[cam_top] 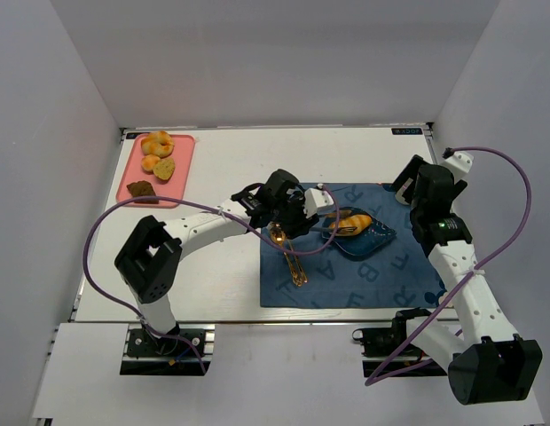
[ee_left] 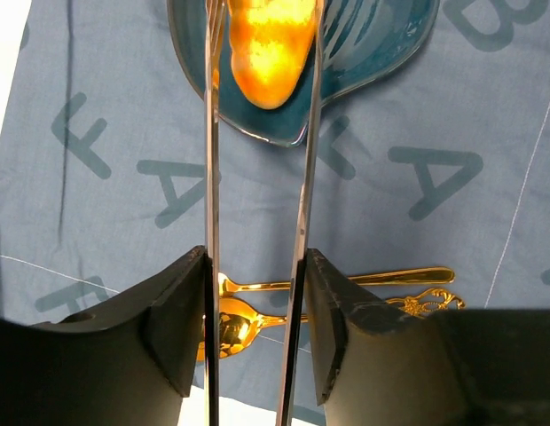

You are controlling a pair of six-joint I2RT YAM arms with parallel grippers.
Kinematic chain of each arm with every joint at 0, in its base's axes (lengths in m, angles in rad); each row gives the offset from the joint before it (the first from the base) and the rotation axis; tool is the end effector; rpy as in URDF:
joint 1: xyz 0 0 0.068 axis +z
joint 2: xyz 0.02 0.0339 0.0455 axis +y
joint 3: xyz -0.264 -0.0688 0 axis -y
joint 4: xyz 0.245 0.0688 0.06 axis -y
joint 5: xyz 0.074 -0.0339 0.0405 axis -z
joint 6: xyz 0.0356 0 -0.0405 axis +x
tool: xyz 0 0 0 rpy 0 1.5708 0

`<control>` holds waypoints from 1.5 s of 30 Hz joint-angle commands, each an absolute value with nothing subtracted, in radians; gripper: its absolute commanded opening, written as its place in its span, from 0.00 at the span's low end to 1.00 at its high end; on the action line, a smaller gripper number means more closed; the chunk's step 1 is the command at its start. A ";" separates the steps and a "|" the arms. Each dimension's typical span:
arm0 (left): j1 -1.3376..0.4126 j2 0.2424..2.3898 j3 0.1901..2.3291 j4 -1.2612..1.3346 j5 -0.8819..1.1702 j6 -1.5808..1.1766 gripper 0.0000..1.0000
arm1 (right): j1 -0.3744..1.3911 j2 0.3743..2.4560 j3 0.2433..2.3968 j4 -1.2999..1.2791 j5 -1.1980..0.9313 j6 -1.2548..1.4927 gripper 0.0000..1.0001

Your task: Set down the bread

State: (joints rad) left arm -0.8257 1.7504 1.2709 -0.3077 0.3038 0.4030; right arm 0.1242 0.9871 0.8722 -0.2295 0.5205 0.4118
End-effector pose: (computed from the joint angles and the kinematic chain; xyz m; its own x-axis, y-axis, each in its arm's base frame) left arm 0.2555 -0.2927 0.2370 -0.1106 0.6718 -0.7324 0.9652 0.2482 0.0819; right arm 0.2240 0.0101 0.3299 -0.1641 0.3295 -0.9298 0.4613 0.8588 0.2229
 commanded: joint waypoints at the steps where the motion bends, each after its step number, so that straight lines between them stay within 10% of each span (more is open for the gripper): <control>1: -0.821 1.721 1.278 -0.275 0.299 0.407 0.58 | 0.118 0.974 0.870 -0.184 0.525 0.407 0.90; 45: -0.431 1.641 0.977 -0.006 0.430 0.307 0.59 | 0.121 1.003 0.759 0.034 0.235 0.330 0.90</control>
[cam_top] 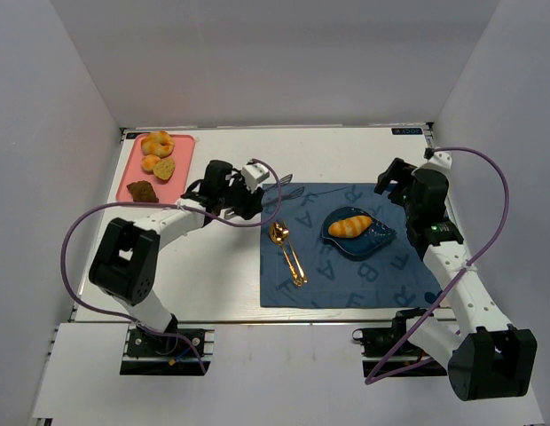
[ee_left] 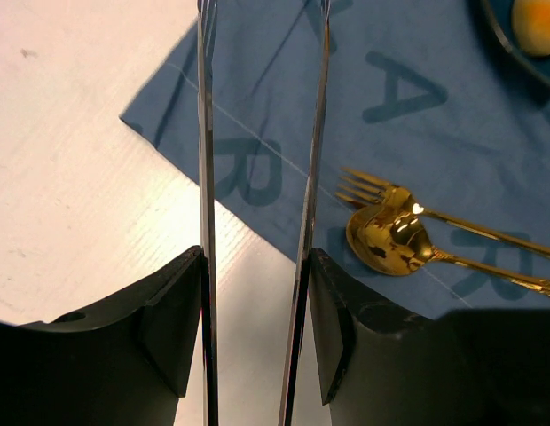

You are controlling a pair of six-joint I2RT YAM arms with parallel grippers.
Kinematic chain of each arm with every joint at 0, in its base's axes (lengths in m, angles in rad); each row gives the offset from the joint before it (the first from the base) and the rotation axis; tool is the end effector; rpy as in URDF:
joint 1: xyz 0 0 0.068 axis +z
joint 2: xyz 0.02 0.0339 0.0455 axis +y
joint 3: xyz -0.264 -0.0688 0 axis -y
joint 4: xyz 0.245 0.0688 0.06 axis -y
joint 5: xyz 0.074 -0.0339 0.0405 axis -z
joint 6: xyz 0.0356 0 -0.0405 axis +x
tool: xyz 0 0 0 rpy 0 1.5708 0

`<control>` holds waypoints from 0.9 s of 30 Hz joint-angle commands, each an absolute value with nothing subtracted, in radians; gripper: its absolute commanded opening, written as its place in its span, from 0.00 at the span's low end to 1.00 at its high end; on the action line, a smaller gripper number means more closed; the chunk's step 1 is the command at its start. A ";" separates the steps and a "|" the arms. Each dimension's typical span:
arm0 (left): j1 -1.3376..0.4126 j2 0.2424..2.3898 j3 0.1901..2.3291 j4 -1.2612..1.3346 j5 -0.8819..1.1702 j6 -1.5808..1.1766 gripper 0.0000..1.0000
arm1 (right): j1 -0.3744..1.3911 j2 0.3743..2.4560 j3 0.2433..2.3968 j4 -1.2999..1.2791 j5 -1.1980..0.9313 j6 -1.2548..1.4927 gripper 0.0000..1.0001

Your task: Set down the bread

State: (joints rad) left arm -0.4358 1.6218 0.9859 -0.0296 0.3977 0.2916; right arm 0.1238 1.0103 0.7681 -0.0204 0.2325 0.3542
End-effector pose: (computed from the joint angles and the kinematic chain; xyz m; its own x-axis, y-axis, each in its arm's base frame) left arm 0.3117 -0.1603 0.2140 -0.3448 0.4530 -0.8221 0.7982 0.6024 -0.0029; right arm 0.2360 0.0211 0.3084 -0.2067 0.3144 -0.9265 0.1837 0.9426 0.2788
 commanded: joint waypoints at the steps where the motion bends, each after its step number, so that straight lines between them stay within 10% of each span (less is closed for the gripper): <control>1: -0.431 1.650 0.988 -0.006 0.430 0.307 0.59 | 0.121 1.000 0.756 0.034 0.232 0.331 0.90; 27: -0.431 1.764 0.999 -0.046 0.371 0.348 0.80 | 0.121 0.997 0.756 0.035 0.247 0.327 0.90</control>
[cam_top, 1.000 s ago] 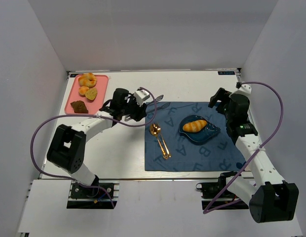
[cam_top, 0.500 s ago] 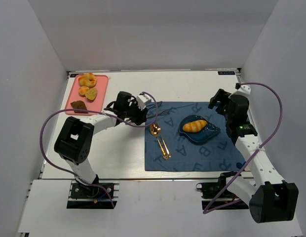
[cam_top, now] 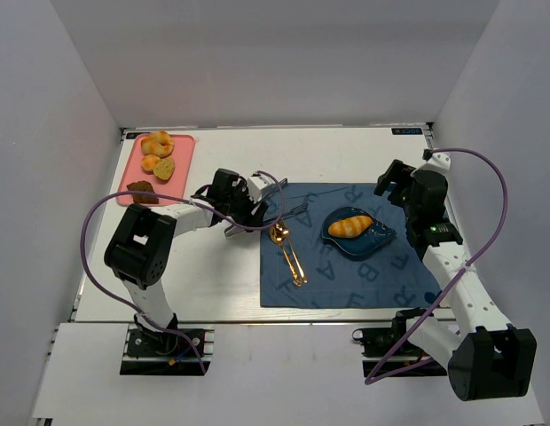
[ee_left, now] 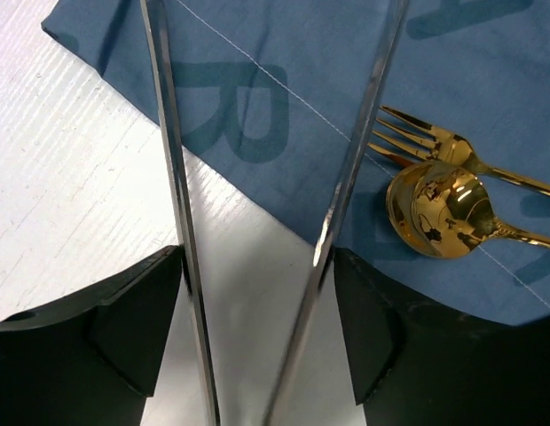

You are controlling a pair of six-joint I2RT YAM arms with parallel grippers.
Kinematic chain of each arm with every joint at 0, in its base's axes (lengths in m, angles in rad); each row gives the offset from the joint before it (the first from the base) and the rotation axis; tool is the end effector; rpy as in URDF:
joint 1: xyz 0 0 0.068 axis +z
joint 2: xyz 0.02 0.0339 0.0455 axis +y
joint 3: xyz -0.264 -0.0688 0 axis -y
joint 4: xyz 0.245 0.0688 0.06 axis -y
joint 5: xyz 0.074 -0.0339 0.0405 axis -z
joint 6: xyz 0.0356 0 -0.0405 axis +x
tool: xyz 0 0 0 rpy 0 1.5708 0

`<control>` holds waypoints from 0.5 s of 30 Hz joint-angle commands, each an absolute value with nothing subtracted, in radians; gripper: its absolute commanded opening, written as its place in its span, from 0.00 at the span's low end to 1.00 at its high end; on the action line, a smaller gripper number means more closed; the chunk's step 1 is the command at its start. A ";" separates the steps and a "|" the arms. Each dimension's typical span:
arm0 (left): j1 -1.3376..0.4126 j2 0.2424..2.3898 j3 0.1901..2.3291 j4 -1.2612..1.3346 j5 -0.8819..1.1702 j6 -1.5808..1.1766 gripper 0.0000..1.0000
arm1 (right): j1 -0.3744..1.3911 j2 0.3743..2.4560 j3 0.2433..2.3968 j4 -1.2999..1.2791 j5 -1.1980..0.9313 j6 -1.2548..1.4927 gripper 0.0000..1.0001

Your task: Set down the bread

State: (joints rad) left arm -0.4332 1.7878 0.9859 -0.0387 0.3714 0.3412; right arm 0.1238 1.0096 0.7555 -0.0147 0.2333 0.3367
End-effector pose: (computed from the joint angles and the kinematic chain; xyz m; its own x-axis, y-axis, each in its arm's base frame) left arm 0.3230 -0.1636 0.1571 -0.4328 0.5437 -0.7190 0.8019 0.5966 -0.0316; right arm 0.2357 0.0210 0.3046 -0.2154 0.2971 -0.9302 0.1824 0.9481 0.2606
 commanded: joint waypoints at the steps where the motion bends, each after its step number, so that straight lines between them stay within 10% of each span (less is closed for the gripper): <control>1: -0.431 1.753 0.999 -0.057 0.371 0.359 0.81 | 0.120 0.996 0.753 0.037 0.242 0.327 0.90; 15: -0.431 1.557 1.144 -0.127 0.327 0.272 0.99 | 0.120 0.968 0.727 0.077 0.230 0.330 0.90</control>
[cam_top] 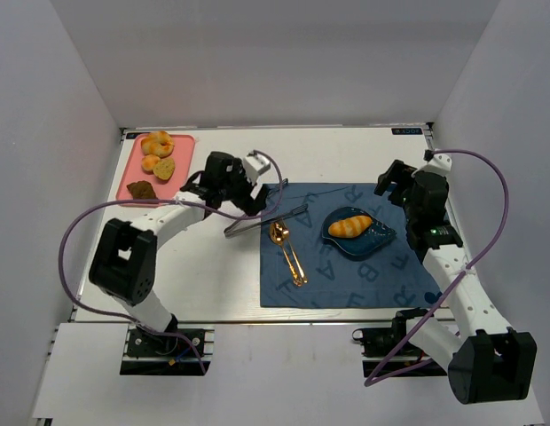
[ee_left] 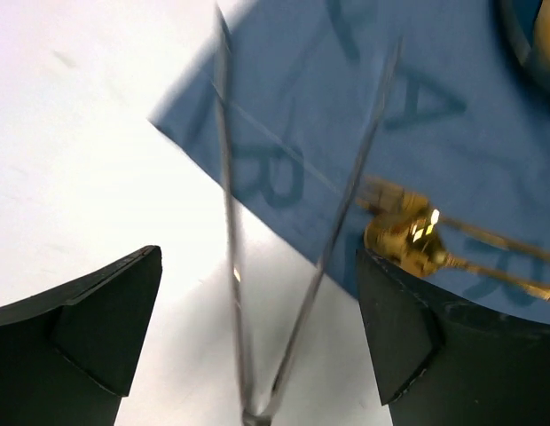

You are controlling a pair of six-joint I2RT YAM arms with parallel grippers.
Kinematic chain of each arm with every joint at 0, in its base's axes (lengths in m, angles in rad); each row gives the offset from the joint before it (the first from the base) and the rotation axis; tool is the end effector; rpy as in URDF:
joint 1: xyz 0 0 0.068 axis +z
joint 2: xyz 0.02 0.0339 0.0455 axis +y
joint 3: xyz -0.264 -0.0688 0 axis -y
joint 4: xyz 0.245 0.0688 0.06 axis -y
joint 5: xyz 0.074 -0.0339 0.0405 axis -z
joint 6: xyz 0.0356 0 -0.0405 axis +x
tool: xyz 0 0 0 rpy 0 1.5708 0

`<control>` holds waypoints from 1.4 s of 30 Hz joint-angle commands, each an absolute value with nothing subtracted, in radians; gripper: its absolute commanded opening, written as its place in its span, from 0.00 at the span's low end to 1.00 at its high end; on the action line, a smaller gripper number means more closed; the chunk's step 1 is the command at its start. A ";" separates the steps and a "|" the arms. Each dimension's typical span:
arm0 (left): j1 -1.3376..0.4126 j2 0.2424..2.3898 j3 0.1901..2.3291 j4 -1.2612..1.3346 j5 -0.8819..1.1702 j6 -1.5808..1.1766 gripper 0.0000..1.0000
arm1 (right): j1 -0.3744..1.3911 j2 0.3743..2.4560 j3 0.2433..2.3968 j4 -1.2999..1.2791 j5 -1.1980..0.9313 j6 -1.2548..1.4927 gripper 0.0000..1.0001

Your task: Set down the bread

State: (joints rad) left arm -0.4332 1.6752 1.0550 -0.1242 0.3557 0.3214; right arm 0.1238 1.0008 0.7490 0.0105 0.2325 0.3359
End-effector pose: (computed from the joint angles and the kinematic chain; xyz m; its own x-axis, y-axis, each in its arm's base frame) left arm 0.3222 -0.1627 0.2097 -0.3857 0.5047 -0.7724 0.7882 0.6154 0.0085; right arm 0.2345 0.0209 0.3069 -0.1903 0.2995 -0.9349 0.1743 0.9475 0.2681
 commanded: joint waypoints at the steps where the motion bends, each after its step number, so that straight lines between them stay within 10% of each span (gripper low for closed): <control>1: -0.431 1.543 1.163 -0.152 0.305 0.253 0.99 | 0.120 0.963 0.720 0.086 0.216 0.333 0.90; 19: -0.420 1.057 0.985 -0.026 -0.109 -0.028 0.99 | 0.121 0.982 0.709 0.178 0.069 0.387 0.90; 42: -0.117 1.157 0.979 -0.060 0.260 -0.127 0.99 | 0.121 0.959 0.678 0.206 0.078 0.357 0.90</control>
State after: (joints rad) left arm -0.1516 1.1702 0.9306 -0.0296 0.1551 -0.1139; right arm 0.1238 0.9855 0.6910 0.1608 0.0357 0.3771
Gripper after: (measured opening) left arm 0.992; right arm 0.904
